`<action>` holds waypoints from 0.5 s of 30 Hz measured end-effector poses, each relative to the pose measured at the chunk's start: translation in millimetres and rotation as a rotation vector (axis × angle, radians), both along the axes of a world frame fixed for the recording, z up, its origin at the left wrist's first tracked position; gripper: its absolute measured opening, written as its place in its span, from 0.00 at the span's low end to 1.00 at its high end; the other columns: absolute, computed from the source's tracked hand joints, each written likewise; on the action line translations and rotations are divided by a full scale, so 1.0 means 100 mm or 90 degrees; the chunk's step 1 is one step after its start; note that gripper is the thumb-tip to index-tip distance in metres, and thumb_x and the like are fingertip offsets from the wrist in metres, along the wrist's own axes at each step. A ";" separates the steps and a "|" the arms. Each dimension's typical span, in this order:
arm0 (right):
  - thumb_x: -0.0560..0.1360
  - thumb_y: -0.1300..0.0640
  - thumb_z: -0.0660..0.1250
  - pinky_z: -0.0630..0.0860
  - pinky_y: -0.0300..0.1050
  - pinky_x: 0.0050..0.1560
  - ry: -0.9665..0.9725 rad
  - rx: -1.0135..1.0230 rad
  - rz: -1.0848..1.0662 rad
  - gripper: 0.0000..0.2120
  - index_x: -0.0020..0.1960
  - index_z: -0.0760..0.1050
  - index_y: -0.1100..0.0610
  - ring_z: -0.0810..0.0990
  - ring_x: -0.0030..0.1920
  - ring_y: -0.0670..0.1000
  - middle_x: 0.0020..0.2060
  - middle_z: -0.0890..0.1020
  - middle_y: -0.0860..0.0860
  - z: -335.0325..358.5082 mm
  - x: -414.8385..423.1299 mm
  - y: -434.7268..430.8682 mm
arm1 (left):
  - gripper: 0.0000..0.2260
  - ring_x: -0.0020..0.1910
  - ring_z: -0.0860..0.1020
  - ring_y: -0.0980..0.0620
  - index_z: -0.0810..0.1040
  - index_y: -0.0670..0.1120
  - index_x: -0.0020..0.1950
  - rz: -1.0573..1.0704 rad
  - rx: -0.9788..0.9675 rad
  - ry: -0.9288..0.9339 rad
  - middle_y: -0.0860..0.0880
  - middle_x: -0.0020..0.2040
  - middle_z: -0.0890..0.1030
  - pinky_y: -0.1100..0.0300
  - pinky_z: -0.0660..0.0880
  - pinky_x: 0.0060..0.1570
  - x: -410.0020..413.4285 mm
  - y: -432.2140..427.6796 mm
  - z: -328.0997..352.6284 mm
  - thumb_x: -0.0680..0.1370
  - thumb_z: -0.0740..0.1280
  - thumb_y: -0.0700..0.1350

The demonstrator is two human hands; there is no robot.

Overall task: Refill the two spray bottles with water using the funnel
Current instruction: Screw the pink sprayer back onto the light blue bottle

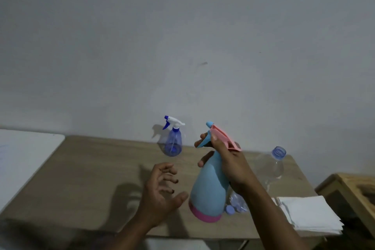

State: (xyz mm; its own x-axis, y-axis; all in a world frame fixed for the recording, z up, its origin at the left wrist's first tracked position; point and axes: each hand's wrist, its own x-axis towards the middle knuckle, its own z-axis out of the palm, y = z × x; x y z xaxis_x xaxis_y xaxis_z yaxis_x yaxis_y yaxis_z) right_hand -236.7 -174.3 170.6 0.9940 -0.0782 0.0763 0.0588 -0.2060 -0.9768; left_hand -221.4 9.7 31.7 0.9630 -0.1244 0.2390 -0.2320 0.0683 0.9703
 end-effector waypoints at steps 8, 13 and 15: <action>0.80 0.38 0.59 0.82 0.57 0.51 0.284 -0.112 -0.048 0.20 0.54 0.81 0.52 0.86 0.41 0.56 0.48 0.85 0.52 -1.26 0.07 -0.20 | 0.51 0.79 0.46 0.41 0.44 0.52 0.80 0.024 0.728 0.307 0.48 0.81 0.46 0.37 0.50 0.75 0.39 0.53 -1.45 0.67 0.63 0.73; 0.79 0.37 0.57 0.76 0.42 0.53 0.370 -0.150 -0.035 0.20 0.58 0.80 0.48 0.81 0.52 0.47 0.52 0.83 0.50 -1.77 0.05 -0.25 | 0.56 0.74 0.25 0.41 0.29 0.51 0.77 -0.104 0.813 0.350 0.50 0.76 0.26 0.32 0.29 0.68 0.36 0.59 -1.64 0.66 0.56 0.79; 0.82 0.42 0.56 0.72 0.39 0.48 0.384 -0.166 -0.035 0.20 0.62 0.79 0.53 0.78 0.50 0.44 0.53 0.82 0.54 -1.84 0.05 -0.27 | 0.56 0.73 0.24 0.41 0.28 0.51 0.76 -0.115 0.823 0.361 0.50 0.75 0.24 0.32 0.28 0.68 0.36 0.59 -1.64 0.65 0.55 0.80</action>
